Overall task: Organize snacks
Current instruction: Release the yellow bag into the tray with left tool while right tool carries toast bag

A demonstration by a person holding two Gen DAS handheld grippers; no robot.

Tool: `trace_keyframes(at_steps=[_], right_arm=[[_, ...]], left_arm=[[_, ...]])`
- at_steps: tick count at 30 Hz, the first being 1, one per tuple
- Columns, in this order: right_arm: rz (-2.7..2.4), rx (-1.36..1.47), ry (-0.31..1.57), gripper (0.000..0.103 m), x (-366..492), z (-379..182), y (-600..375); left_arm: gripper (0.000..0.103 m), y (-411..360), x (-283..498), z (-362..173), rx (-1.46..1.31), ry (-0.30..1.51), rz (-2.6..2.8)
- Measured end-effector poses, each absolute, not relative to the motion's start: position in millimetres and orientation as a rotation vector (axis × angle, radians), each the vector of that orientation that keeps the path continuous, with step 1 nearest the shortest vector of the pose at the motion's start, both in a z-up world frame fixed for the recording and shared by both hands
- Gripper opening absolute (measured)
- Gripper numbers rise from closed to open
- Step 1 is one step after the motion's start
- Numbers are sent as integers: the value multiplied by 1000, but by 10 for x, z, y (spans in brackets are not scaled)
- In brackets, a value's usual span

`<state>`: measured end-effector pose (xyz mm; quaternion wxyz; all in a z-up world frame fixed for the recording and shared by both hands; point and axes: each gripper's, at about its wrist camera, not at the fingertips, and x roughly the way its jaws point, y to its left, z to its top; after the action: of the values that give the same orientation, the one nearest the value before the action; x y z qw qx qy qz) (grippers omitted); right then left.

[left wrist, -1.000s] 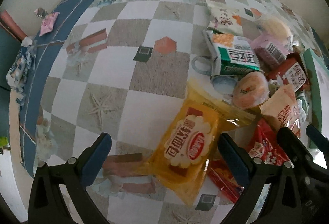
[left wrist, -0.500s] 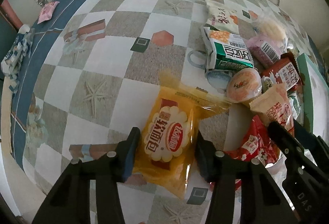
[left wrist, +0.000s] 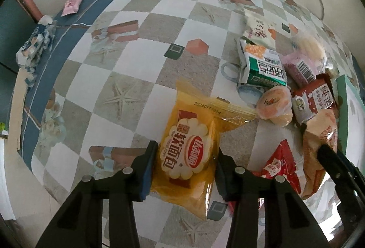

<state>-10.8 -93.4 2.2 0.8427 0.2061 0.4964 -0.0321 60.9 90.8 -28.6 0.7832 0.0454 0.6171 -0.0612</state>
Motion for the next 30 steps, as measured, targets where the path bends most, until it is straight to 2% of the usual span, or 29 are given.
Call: trace_keyframes(at_steps=[12,19,30], right_arm=[[-96,456,1000,43,-200,379,-1166],[-183,465,919,43,-319,665,-1538],[-399,511,902,43,-487,698,-2374]], left_arm=[[46,615,645,79,77,1299,-125],[46,236,690,306,74,1270,-164],[46,-631,636,483,130,1275,-295]])
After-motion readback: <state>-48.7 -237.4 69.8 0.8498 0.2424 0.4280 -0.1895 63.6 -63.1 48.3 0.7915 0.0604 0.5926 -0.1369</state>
